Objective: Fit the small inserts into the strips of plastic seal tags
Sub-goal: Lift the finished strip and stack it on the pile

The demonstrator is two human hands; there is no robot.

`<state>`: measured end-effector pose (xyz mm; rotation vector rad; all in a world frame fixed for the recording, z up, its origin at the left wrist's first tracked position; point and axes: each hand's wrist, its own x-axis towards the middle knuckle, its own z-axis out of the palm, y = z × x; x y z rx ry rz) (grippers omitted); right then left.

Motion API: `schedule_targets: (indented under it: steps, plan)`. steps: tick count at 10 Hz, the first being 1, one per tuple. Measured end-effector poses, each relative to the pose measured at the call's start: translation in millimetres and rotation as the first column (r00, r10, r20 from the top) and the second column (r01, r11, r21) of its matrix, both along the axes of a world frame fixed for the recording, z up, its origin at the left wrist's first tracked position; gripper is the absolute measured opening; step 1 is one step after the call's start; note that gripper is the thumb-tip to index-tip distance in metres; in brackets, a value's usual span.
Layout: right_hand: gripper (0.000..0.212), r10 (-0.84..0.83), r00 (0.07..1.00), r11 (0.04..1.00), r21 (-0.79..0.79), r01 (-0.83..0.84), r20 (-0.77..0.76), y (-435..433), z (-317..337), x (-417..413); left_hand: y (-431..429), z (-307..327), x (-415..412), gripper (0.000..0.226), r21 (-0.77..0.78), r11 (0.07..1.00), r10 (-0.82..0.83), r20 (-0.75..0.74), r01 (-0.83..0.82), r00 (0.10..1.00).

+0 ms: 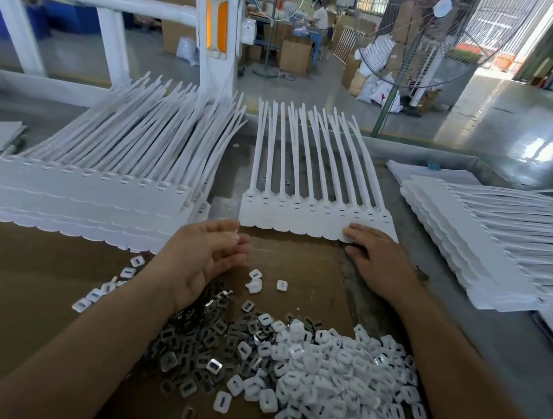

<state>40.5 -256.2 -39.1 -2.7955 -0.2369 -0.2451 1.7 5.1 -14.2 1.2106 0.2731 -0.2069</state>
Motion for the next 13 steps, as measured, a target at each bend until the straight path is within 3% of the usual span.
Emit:
schedule_targets:
  steps: [1, 2, 6, 9, 11, 12, 13]
  plan:
    - [0.039, 0.000, 1.000, 1.000, 0.013, 0.000, -0.012, -1.5, -0.5, -0.8, 4.6, 3.2, 3.9, 0.026, -0.167, 0.972, 0.176, 0.050, -0.165, 0.983]
    - [0.039, -0.004, 1.000, 1.000, 0.027, 0.004, -0.021, -2.1, -0.9, -0.6, 10.4, 4.9, 5.1, 0.022, -0.300, 0.921, 0.264, 0.010, -0.249, 0.964]
    - [0.038, -0.018, 1.000, 0.998, 0.052, 0.019, -0.022, 0.2, -2.1, 0.5, 26.4, 15.7, 3.2, 0.016, -0.512, 0.802, 0.222, -0.224, -0.308, 0.949]
    - [0.038, -0.016, 1.000, 0.999, 0.049, 0.017, -0.022, 1.5, -2.4, 2.0, 32.3, 19.7, 7.4, 0.019, -0.426, 0.792, 0.380, -0.216, -0.437, 0.899]
    - [0.038, -0.006, 1.000, 0.998, 0.059, 0.007, -0.018, -0.3, -1.9, 0.8, 48.7, 16.5, 20.8, 0.022, -0.491, 0.763, 0.364, -0.210, -0.420, 0.907]
    - [0.038, 0.000, 1.000, 0.998, 0.069, 0.001, -0.019, -0.9, -2.1, 0.3, 53.2, 13.3, 24.2, 0.016, -0.458, 0.791, 0.386, -0.142, -0.406, 0.912]
    - [0.038, 0.002, 1.000, 0.997, 0.077, -0.001, -0.014, -0.9, -1.6, 0.7, 55.9, 10.3, 28.3, 0.015, -0.357, 0.832, 0.465, 0.027, -0.426, 0.885]
